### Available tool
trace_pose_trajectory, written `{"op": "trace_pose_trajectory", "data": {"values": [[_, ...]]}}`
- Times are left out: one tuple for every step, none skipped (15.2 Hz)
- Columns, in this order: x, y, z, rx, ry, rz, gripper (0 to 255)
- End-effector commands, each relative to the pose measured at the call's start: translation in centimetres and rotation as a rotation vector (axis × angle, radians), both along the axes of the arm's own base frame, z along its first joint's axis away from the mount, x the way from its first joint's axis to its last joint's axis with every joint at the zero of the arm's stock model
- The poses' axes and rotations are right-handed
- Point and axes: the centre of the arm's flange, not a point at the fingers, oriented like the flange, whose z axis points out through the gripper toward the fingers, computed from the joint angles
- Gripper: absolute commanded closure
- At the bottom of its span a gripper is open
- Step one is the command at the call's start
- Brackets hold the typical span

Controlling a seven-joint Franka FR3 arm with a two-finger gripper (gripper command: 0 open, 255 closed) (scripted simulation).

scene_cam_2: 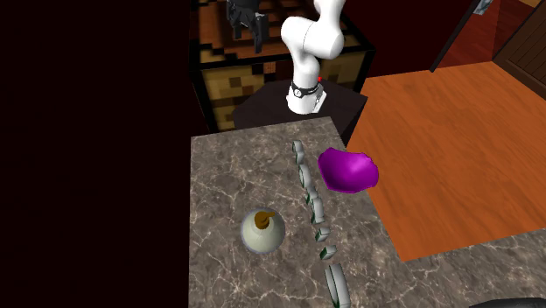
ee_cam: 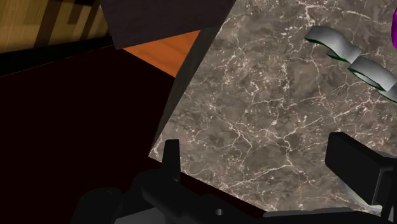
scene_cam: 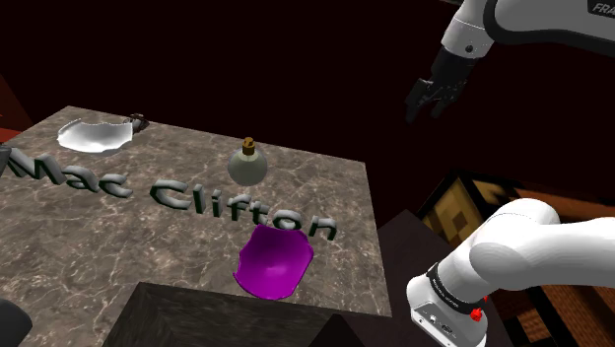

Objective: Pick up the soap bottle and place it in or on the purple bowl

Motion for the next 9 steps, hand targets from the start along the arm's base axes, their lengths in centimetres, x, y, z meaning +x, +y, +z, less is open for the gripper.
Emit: {"op": "trace_pose_trajectory", "data": {"values": [[0.0, 0.0, 0.0, 0.000, 0.000, 0.000, 0], [0.9, 0.8, -0.5, 0.001, 0.000, 0.000, 0], [1.8, 1.6, -1.0, 0.001, 0.001, 0.000, 0], [2.7, 2.4, -1.5, 0.002, 0.001, -0.001, 0], [3.7, 3.2, -2.1, 0.002, 0.002, -0.001, 0], [4.6, 4.0, -2.6, 0.003, 0.002, -0.001, 0], [5.5, 4.8, -3.1, 0.004, 0.002, -0.001, 0], [6.4, 5.6, -3.6, 0.004, 0.003, -0.001, 0], [7.3, 6.4, -4.1, 0.005, 0.003, -0.001, 0]]}}
